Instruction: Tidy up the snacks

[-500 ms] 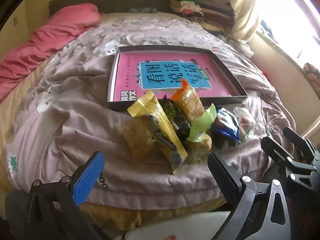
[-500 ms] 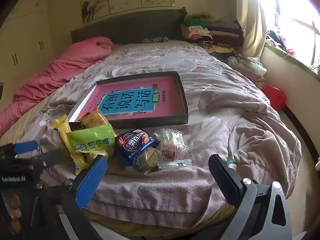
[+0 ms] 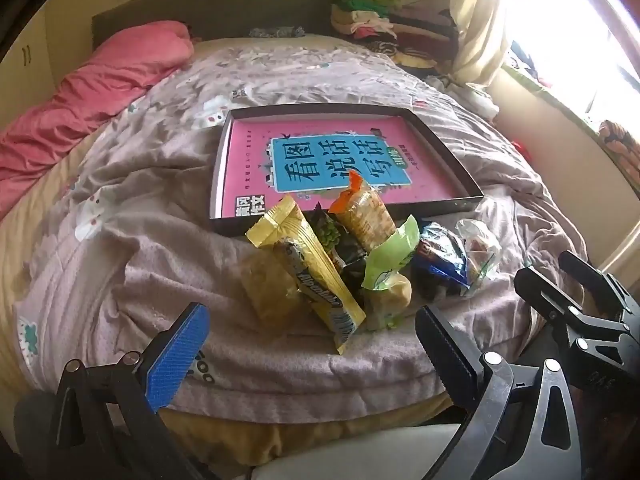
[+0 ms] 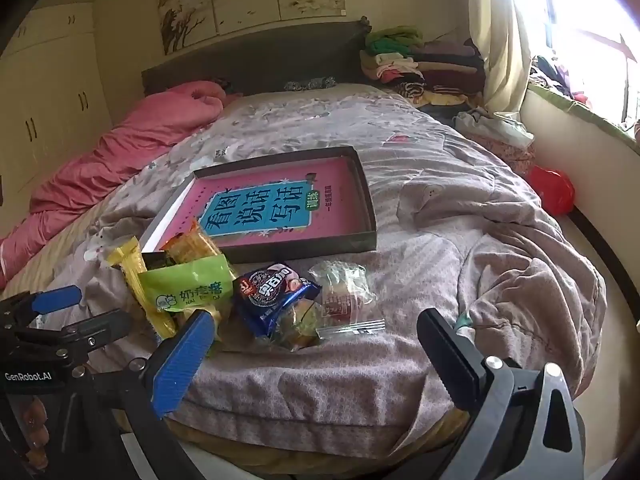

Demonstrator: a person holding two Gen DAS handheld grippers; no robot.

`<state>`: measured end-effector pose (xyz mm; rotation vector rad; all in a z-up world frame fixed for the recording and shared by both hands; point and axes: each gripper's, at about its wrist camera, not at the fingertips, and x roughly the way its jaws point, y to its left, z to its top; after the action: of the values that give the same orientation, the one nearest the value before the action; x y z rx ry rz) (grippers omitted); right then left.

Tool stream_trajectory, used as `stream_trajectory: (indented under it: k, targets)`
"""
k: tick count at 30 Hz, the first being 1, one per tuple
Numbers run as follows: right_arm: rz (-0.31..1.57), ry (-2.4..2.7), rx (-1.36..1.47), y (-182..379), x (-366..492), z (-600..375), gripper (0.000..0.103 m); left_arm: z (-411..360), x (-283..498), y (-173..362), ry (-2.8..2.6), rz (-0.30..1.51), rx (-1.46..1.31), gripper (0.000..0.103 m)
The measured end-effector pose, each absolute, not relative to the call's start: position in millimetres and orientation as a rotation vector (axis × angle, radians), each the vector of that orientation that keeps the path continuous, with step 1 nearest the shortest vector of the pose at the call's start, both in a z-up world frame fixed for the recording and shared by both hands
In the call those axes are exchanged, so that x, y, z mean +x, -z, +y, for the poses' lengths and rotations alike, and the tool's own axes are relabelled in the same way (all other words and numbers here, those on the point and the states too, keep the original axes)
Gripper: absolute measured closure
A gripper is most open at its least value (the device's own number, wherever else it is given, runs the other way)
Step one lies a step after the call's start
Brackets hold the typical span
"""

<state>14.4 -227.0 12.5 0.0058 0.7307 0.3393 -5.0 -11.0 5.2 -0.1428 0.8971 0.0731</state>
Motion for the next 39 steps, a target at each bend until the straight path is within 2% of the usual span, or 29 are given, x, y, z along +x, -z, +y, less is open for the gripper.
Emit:
stream_trajectory:
  k: [39]
  targets:
    - [0.741, -0.354, 0.009, -6.5, 17.6, -227.7, 0.001, -11.5, -4.3, -3.1, -0.054, 0.899, -0.132, 0.001]
